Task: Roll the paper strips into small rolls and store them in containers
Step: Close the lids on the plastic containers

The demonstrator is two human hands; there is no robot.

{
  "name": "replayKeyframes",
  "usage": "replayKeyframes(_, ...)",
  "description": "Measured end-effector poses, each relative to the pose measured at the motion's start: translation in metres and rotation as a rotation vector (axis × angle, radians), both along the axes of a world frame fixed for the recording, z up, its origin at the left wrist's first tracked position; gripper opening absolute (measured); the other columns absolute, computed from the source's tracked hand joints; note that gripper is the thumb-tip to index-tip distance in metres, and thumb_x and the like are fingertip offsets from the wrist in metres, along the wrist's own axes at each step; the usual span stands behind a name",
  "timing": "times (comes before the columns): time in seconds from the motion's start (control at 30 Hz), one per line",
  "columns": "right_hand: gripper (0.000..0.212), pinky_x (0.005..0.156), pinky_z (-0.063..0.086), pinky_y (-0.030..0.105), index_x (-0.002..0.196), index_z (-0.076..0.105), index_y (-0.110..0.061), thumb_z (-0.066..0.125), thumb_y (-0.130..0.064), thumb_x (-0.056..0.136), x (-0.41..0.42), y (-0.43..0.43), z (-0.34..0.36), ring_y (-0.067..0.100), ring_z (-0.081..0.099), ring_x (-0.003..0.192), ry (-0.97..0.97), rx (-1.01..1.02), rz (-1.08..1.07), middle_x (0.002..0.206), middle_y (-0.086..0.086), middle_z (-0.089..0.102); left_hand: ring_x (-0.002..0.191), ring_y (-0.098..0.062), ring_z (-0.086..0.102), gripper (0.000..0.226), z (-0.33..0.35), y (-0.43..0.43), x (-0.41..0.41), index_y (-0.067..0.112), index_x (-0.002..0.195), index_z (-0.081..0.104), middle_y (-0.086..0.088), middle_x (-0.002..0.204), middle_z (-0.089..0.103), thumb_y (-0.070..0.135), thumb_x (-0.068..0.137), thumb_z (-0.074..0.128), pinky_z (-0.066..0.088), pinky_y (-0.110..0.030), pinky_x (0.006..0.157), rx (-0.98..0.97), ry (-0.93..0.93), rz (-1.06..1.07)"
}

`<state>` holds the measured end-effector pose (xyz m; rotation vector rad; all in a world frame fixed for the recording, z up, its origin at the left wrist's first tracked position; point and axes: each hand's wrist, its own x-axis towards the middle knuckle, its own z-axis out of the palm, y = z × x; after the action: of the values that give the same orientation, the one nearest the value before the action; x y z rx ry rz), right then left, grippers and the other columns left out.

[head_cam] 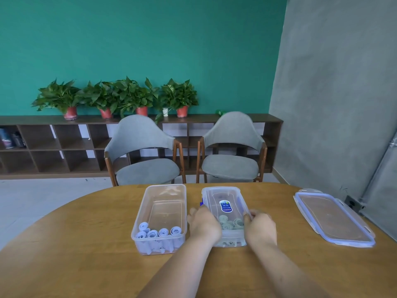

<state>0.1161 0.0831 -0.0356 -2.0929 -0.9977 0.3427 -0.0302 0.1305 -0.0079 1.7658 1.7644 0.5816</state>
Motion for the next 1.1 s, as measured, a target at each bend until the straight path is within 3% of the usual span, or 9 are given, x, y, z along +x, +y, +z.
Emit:
replayKeyframes(0.13,0.029,0.084,0.046,0.033,0.121,0.07,-0.014,0.052,-0.027,0.103,-0.001,-0.004,0.004,0.029,0.059,0.113,0.006,0.015,-0.048,0.118,0.012,0.064,0.135,-0.031,0.042,0.028,-0.002,0.001,0.003,0.013,0.132,0.057,-0.009,0.143,0.042,0.02,0.105,0.052,0.041,-0.039,0.106,0.006,0.004,-0.029)
replayKeyframes(0.3,0.029,0.085,0.049,0.039,0.118,0.066,-0.012,0.053,-0.028,0.098,0.002,-0.015,0.009,0.033,0.057,0.107,0.026,0.02,-0.156,0.107,0.005,0.054,0.13,-0.031,0.05,0.03,-0.008,0.0,0.009,0.019,0.132,0.063,-0.009,0.141,0.048,0.026,0.103,0.057,0.046,-0.042,0.11,-0.011,-0.048,-0.098)
replayKeyframes(0.43,0.048,0.092,0.05,0.043,0.145,0.053,-0.02,0.051,-0.032,0.099,0.004,-0.018,0.01,0.035,0.054,0.123,0.017,0.002,-0.16,0.133,0.012,0.057,0.127,-0.029,0.053,0.029,-0.012,0.001,0.011,0.021,0.13,0.064,-0.007,0.135,0.051,0.027,0.103,0.058,0.047,-0.039,0.107,-0.003,-0.049,-0.121)
replayKeyframes(0.67,0.051,0.097,0.048,0.044,0.154,0.047,-0.033,0.041,-0.031,0.104,0.005,-0.016,0.006,0.034,0.049,0.125,-0.025,-0.046,-0.059,0.133,0.011,0.05,0.119,-0.028,0.06,0.024,-0.029,0.007,0.012,0.031,0.118,0.07,-0.002,0.125,0.064,0.033,0.096,0.059,0.054,-0.044,0.101,-0.029,-0.171,-0.09)
replayKeyframes(0.8,0.051,0.101,0.045,0.046,0.155,0.044,-0.036,0.039,-0.032,0.105,0.004,-0.018,0.005,0.034,0.047,0.125,-0.033,-0.053,-0.053,0.134,0.013,0.055,0.122,-0.027,0.061,0.04,-0.03,0.002,0.009,0.037,0.136,0.061,0.003,0.126,0.068,0.037,0.096,0.058,0.052,-0.04,0.102,-0.057,-0.281,-0.066)
replayKeyframes(0.9,0.049,0.101,0.046,0.047,0.154,0.043,-0.04,0.038,-0.035,0.105,0.007,-0.016,0.004,0.034,0.048,0.125,-0.033,-0.076,-0.058,0.135,0.011,0.059,0.118,-0.025,0.064,0.045,-0.028,-0.003,0.009,0.028,0.144,0.054,0.002,0.129,0.069,0.038,0.1,0.059,0.051,-0.034,0.097,-0.093,-0.335,-0.032)
replayKeyframes(1.0,0.048,0.099,0.051,0.047,0.153,0.045,-0.043,0.039,-0.039,0.105,0.009,-0.015,0.003,0.033,0.056,0.121,0.042,-0.066,-0.05,0.131,0.007,0.066,0.104,-0.024,0.065,0.029,-0.023,-0.005,0.004,0.023,0.118,0.059,0.0,0.116,0.069,0.047,0.101,0.06,0.053,-0.034,0.09,-0.184,-0.374,0.011)
replayKeyframes(1.1,0.046,0.087,0.052,0.042,0.152,0.043,-0.044,0.038,-0.039,0.107,0.009,-0.016,0.005,0.029,0.06,0.107,0.1,-0.075,-0.04,0.123,0.004,0.069,0.086,-0.02,0.061,0.032,-0.02,-0.007,-0.001,0.029,0.085,0.044,0.003,0.092,0.061,0.05,0.101,0.062,0.052,-0.032,0.079,-0.256,-0.484,0.029)
